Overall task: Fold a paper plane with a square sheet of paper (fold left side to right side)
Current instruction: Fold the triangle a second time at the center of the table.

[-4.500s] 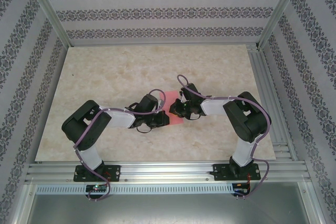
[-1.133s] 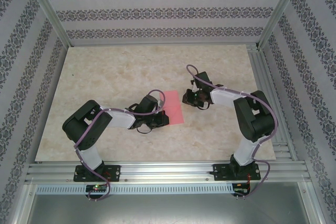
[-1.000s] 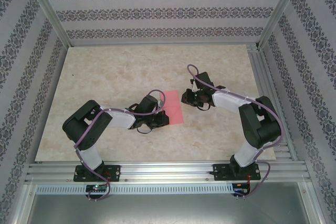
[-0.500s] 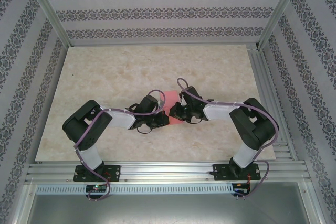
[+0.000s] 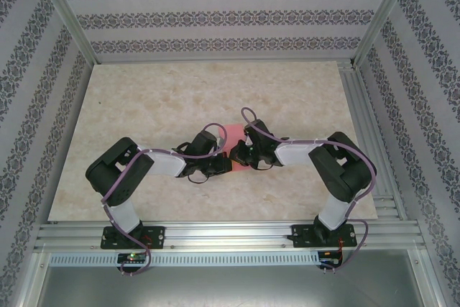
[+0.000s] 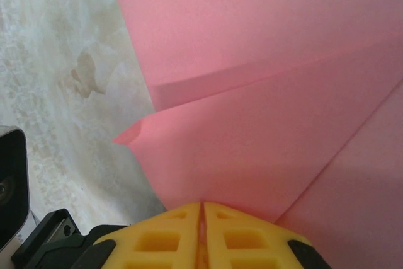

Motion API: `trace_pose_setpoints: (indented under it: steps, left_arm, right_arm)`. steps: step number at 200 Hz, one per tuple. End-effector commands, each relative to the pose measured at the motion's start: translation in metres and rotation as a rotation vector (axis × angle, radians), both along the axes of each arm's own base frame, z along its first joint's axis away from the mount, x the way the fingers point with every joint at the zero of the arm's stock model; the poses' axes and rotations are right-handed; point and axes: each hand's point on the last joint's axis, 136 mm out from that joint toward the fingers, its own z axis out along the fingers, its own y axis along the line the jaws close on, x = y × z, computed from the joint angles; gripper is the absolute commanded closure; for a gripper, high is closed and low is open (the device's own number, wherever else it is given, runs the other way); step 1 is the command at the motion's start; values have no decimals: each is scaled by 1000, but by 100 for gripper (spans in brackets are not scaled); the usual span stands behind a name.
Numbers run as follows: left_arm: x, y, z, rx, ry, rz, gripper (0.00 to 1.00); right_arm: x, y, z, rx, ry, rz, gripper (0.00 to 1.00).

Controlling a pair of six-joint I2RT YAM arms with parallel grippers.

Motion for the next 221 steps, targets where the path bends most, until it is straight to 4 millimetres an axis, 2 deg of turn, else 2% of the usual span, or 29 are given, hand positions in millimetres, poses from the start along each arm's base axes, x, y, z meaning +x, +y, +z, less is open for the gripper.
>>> trace_pose_setpoints:
  steps: [1,32,76,169,221]
  left_arm:
    - [-24,17,-36,118,99,1,93]
    - [-26,18,-39,122,106,5,93]
    - [-27,19,-39,122,111,11,93]
    - [-29,20,-42,126,122,10,93]
    - [-29,20,-42,126,124,10,93]
  right_arm:
    - [-10,1,-15,-33,25,19,94]
    - [-12,-7,-28,-88,39,29,94]
    - [-7,-21,-36,-165,23,46,94]
    - [47,-54,-12,-186,-104,19,93]
    - [68,-72,-16,-199,-114,0,93]
